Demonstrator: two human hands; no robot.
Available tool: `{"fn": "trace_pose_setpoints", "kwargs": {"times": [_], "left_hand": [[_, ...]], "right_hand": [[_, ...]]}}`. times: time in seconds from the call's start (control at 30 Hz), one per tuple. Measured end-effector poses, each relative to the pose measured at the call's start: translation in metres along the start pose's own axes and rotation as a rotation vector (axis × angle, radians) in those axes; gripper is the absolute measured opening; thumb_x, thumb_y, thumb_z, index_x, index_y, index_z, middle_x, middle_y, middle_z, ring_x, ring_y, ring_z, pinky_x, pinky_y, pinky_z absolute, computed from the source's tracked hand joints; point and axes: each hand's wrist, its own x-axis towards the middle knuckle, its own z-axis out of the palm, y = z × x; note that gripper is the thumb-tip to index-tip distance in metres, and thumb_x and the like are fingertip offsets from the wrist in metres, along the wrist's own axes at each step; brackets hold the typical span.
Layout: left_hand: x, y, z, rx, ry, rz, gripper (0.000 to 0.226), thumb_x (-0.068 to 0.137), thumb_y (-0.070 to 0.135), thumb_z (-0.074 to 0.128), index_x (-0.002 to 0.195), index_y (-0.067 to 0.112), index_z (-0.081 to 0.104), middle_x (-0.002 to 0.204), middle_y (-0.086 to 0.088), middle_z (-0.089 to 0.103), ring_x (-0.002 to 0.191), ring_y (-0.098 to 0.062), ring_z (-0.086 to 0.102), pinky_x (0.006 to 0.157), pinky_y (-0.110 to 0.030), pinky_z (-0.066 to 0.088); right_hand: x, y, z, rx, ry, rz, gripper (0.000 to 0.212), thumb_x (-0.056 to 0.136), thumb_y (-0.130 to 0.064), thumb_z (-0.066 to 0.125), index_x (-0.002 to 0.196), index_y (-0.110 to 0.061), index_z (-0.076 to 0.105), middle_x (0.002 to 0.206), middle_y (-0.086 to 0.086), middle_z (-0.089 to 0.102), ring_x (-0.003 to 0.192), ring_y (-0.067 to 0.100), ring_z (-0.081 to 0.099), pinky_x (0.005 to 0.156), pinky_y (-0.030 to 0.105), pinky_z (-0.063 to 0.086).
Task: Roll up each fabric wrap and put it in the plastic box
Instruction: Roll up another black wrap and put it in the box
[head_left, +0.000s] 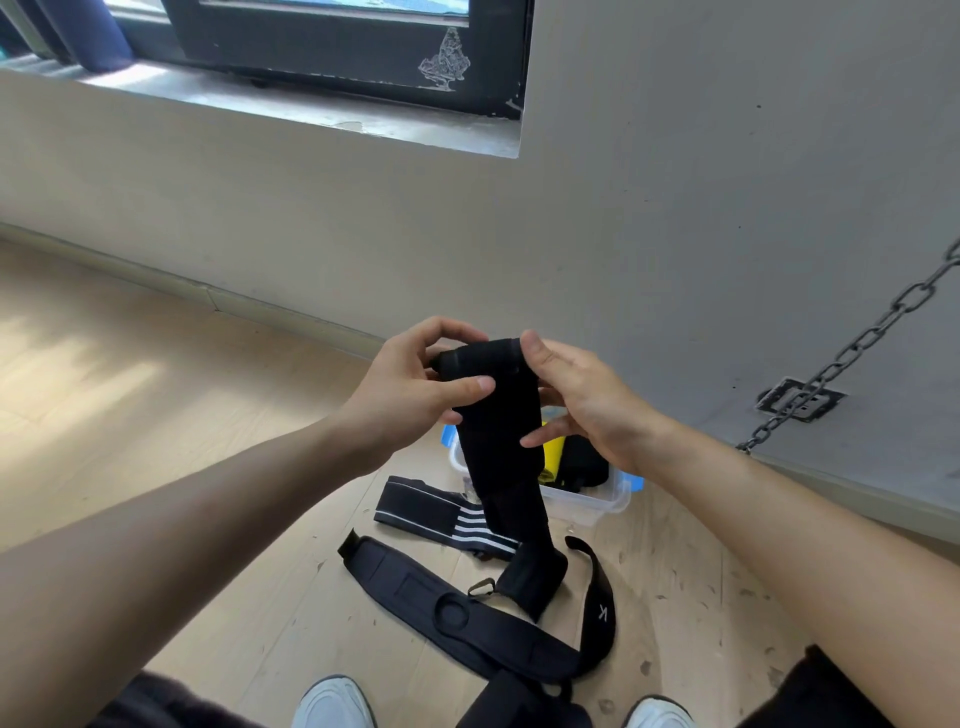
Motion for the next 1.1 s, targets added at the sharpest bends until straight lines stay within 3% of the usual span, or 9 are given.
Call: {"fn": "trace_pose_setpoints", "kwargs": {"times": [0.13, 0.37, 0.57, 0.83, 1.1], "left_hand": [[0.0, 0.0003, -0.0015, -0.015, -0.004, -0.006, 0.038, 0.088, 0.007, 0.077, 0.122, 0.018, 0.064, 0.106, -0.006, 0.07, 0.087, -0.015, 0.072, 0.065, -0.028, 0.059], [-0.0006, 0.0003, -0.0005, -0.007, -0.066, -0.137, 0.035, 0.098, 0.043, 0.061, 0.121, 0.017, 0.066, 0.111, -0.012, 0.073, 0.083, -0.019, 0.074, 0.061, -0.026, 0.057], [0.0002, 0.0008, -0.0004, 0.007, -0.002, -0.062, 0.03, 0.097, 0.031, 0.067, 0.118, 0.01, 0.065, 0.092, -0.002, 0.072, 0.079, -0.01, 0.071, 0.056, -0.022, 0.055], [-0.0016, -0.0005, 0.0026, -0.062, 0.018, 0.019, 0.03, 0.092, 0.019, 0.074, 0.119, 0.015, 0.062, 0.096, -0.002, 0.075, 0.086, -0.014, 0.074, 0.059, -0.024, 0.055], [0.0003, 0.0027, -0.0001, -0.027, -0.032, 0.026, 0.037, 0.089, 0.017, 0.077, 0.122, 0.021, 0.061, 0.101, 0.002, 0.074, 0.094, -0.013, 0.074, 0.065, -0.026, 0.056]], "right_hand": [[0.0, 0.0014, 0.0, -0.007, 0.028, -0.069, 0.039, 0.105, -0.038, 0.045, 0.127, -0.013, 0.065, 0.116, 0.007, 0.072, 0.106, 0.018, 0.07, 0.061, 0.031, 0.06], [0.0007, 0.001, -0.0036, 0.052, 0.046, -0.106, 0.026, 0.104, -0.02, 0.053, 0.126, -0.009, 0.061, 0.106, 0.004, 0.071, 0.098, 0.013, 0.07, 0.059, 0.027, 0.057], [0.0016, 0.0002, -0.0032, 0.118, 0.044, -0.08, 0.025, 0.103, -0.018, 0.055, 0.127, -0.011, 0.061, 0.114, 0.01, 0.068, 0.106, 0.02, 0.069, 0.06, 0.031, 0.059], [0.0011, -0.0013, -0.0028, -0.007, 0.09, -0.076, 0.034, 0.1, -0.041, 0.056, 0.125, -0.02, 0.064, 0.113, 0.006, 0.072, 0.103, 0.017, 0.072, 0.066, 0.035, 0.061], [-0.0024, 0.0002, -0.0039, 0.089, 0.071, -0.118, 0.031, 0.097, -0.022, 0.066, 0.125, -0.011, 0.061, 0.098, 0.008, 0.073, 0.083, 0.016, 0.072, 0.046, 0.025, 0.051]]}}
